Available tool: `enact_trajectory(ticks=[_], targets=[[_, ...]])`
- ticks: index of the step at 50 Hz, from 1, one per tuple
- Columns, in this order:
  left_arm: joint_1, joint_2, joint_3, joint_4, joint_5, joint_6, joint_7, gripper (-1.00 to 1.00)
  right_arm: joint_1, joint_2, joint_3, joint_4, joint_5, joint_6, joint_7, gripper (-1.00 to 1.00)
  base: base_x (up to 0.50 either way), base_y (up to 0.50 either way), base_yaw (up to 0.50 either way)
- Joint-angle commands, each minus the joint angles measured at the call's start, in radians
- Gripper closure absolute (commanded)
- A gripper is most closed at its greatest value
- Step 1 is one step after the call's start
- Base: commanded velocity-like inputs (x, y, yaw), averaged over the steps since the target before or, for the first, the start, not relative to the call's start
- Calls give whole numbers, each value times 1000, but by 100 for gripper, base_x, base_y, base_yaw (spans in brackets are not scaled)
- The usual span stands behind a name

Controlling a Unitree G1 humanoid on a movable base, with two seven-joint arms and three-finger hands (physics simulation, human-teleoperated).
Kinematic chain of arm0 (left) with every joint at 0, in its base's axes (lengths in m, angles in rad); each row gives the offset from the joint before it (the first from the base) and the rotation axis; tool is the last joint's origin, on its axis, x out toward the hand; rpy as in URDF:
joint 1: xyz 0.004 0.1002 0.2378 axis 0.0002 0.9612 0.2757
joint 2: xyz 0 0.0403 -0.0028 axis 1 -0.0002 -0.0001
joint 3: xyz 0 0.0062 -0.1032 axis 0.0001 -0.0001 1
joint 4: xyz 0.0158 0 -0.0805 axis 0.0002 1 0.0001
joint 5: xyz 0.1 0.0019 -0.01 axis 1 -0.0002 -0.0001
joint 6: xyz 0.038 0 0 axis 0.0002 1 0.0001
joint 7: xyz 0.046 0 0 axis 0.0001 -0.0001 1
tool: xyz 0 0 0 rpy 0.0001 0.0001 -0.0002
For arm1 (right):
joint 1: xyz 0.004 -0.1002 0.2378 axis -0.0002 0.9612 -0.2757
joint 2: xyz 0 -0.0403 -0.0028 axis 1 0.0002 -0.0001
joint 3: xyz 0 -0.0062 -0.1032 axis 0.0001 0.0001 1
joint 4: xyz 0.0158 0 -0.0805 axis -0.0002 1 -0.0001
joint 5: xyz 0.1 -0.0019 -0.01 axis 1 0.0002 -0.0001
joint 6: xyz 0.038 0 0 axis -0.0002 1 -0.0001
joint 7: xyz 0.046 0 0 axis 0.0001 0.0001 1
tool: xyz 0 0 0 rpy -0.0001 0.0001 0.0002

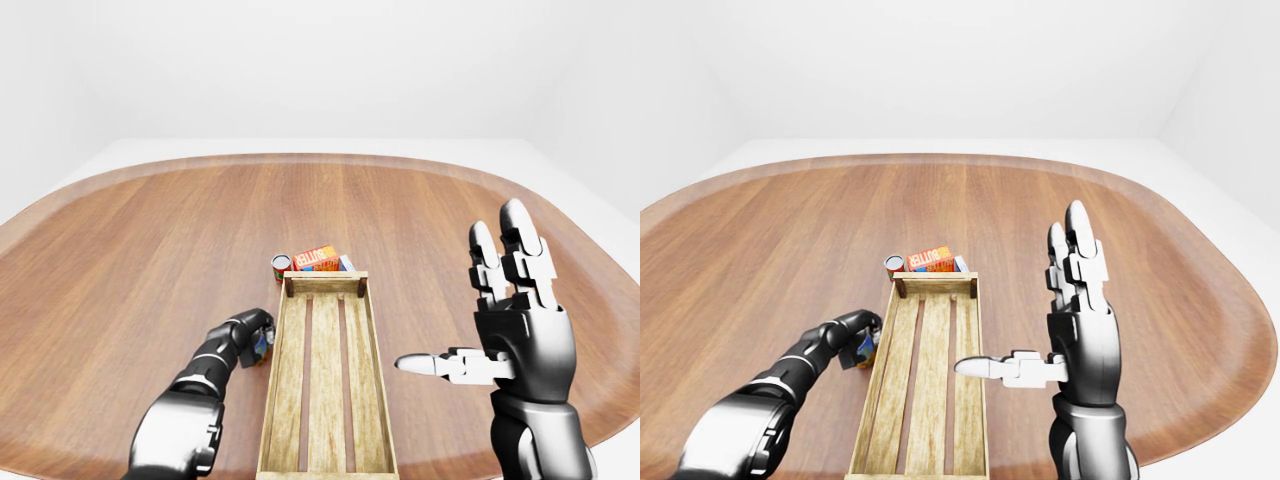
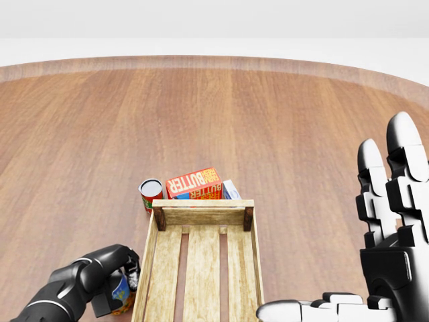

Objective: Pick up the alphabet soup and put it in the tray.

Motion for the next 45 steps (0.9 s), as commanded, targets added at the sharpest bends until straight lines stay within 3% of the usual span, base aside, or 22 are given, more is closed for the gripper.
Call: enact_trajectory(ticks=[1,22,32,34,37,39,42,45], targets=[[-5,30,18,-15,-36,0,-4,92,5,7,-9,9,3,0,5,-96,0,0,0],[-35,144,35,-75,-96,0,61,92,16,0,8,6,1,0,-1,-97,0,0,0],[-41,179,51,-206,-115,0,9,92,22,-2,10,9,1,0,-2,-96,0,0,0],[-37,185,59,-267,-116,0,-18,91,23,-2,11,8,0,0,-3,-96,0,0,0],[-7,191,98,-505,-150,0,-176,92,24,-3,12,5,0,0,-3,-96,0,0,0],[10,186,116,-581,-164,0,-203,92,26,-3,10,4,2,0,-2,-97,0,0,0],[46,184,146,-822,-201,0,-377,92,25,-1,4,4,5,0,-1,-96,0,0,0],[69,178,159,-979,-209,0,-473,92,23,0,2,3,6,0,0,-96,0,0,0]])
